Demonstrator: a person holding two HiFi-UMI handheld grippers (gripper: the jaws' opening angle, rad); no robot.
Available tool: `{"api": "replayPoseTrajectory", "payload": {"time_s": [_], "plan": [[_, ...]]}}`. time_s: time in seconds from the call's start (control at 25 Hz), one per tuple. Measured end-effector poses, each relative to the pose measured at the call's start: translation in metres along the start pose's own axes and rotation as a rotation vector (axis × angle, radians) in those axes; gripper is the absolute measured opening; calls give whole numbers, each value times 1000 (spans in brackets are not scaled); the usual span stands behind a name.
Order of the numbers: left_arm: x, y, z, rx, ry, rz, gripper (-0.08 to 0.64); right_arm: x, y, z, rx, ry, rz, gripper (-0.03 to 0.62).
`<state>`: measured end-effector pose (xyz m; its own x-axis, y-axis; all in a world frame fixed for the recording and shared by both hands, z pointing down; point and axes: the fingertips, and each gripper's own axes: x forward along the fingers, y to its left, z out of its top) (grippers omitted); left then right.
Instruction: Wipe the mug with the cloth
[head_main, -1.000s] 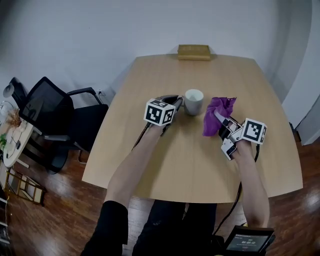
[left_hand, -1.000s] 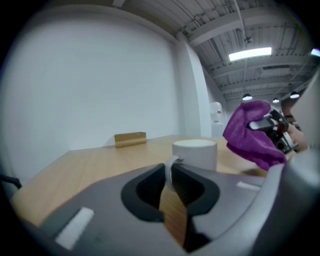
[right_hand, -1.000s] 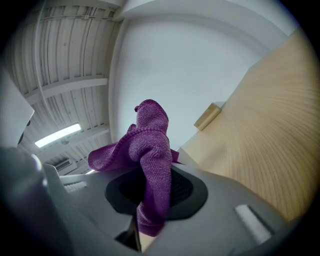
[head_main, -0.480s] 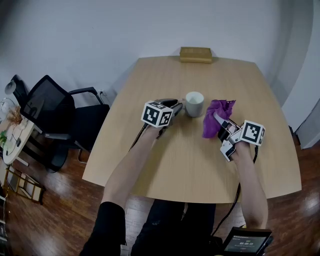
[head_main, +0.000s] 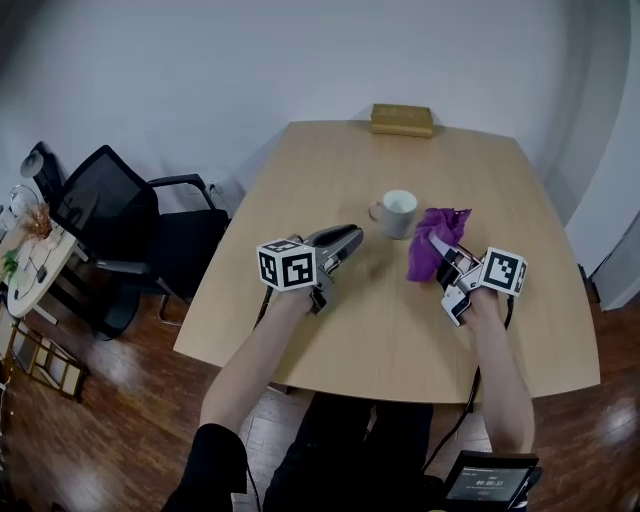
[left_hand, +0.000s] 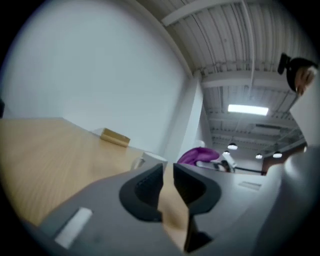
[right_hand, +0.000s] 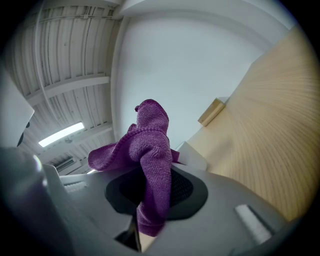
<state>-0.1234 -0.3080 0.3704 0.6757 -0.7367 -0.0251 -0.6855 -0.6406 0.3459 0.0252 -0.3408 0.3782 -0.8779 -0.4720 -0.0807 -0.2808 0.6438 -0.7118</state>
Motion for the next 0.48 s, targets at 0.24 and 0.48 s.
{"api": "replayPoseTrajectory", "payload": {"time_s": [0.24,0.48], "plan": [[-34,-57,24,-123,-187,-155,28,2,37,-3,-91,51,109,74],[-108,-123,45,-97,-344,-241,6,-65,117,-23,-64,-132,240,74]]}}
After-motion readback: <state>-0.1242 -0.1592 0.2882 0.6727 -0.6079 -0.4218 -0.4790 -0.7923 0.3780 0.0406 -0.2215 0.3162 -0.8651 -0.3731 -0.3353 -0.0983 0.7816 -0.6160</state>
